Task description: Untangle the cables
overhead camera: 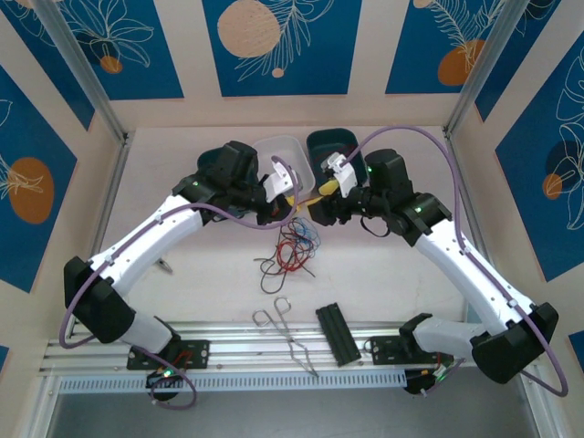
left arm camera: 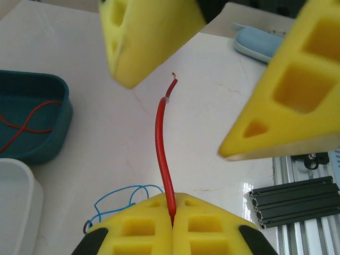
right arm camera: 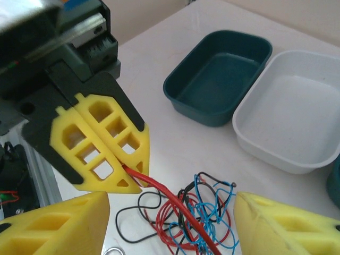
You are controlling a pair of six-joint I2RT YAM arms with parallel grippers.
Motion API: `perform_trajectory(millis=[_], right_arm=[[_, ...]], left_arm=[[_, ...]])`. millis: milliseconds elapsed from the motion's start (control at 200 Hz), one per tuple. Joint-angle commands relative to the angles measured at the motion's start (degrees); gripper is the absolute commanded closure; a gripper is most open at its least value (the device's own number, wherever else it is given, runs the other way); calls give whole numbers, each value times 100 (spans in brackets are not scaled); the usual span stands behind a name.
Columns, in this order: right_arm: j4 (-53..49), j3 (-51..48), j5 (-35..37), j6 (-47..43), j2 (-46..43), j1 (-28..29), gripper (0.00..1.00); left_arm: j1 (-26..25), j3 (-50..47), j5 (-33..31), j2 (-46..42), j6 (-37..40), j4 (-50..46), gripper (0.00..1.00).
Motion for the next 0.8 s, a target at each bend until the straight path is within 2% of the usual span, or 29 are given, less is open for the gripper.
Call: perform_trajectory(millis=[0,170,270,395,465,480,555,640,795], right_arm=[[-531,221,-330,-269,143,30,37],[-578,173,-559,-257,235,8,41],[-500,124,-691,-219,219,-9,48],[-360,74,-864,-148,199,-19,72],[-300,76,-872,-76,174,-27,96],[-283,80,-849,-53,161,-27,100],[-205,97,-779,48,101,-26,100],[-120,157,-707,176,6,-27,100],[119,163,-526,479,-277,-27,100]], left_arm=[[46,131,365,22,347,-55,100],[48,97,547,13,480,-103,100],[47,79,528,19,448,-84,100],[56,72,512,48,319,-45,100],[50,29,471,31,204,12,100],[55,8,459,26,181,27,97],[54,-122,377,-28,42,138,72],[88,-377,281,-157,-106,337,52],[280,-1266,139,-621,-711,1314,47]])
